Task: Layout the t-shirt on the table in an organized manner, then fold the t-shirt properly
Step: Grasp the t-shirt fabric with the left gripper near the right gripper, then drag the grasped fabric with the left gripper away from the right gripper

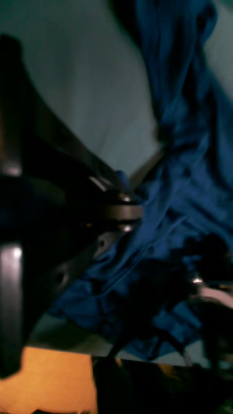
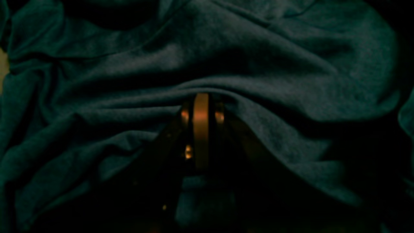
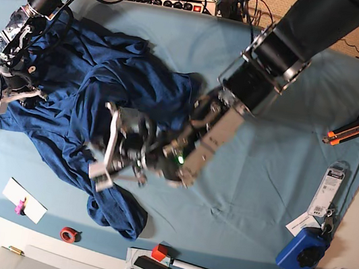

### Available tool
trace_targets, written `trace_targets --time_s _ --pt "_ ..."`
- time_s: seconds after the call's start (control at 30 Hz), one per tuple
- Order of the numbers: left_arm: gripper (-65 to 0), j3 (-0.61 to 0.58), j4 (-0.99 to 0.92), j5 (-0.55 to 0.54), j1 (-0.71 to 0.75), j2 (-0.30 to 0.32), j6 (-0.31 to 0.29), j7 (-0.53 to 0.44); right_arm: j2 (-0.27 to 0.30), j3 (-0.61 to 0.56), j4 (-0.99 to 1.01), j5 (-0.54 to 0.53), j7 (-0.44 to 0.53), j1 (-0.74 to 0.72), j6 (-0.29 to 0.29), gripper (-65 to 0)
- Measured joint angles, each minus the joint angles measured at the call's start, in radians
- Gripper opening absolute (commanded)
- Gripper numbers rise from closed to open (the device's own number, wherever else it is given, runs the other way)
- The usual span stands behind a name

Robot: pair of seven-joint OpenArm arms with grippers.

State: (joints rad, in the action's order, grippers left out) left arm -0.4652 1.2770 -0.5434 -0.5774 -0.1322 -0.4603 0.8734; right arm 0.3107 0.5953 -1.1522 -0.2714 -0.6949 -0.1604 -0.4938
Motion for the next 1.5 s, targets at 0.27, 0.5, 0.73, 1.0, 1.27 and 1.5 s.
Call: trace_targets --time_s 0.27,0.5,0.73,1.0,1.27,1.5 --pt "-65.0 0.103 0.006 0.004 -0.038 0.0 0.0 0.011 -0.001 0.0 0.0 -0.002 0.0 0.0 0.016 -62.6" --pt "-65.0 0.172 0.005 0.161 -0.097 0.002 -0.007 0.01 -0.001 0.0 0.0 -0.001 0.0 0.0 0.023 -62.6" --pt "-65.0 0.193 0.006 0.171 -0.158 0.1 0.068 -0.009 -0.001 0.0 0.0 0.011 0.005 0.0 0.023 -62.6" --pt "-31.5 0.191 -0.171 0.181 -0.026 0.129 0.151 -0.173 -0.001 0.0 -0.001 0.011 0.004 0.0 0.023 -62.6" --pt "-31.6 0.191 -0.406 0.004 -0.005 0.095 0.129 -0.195 -0.001 0.0 -0.001 0.01 0.004 0.0 0.024 -62.6" --pt "-31.7 0.192 -0.431 -0.006 -0.005 0.044 0.128 -0.168 -0.001 0.0 -0.001 0.01 0.003 0.0 0.024 -62.6"
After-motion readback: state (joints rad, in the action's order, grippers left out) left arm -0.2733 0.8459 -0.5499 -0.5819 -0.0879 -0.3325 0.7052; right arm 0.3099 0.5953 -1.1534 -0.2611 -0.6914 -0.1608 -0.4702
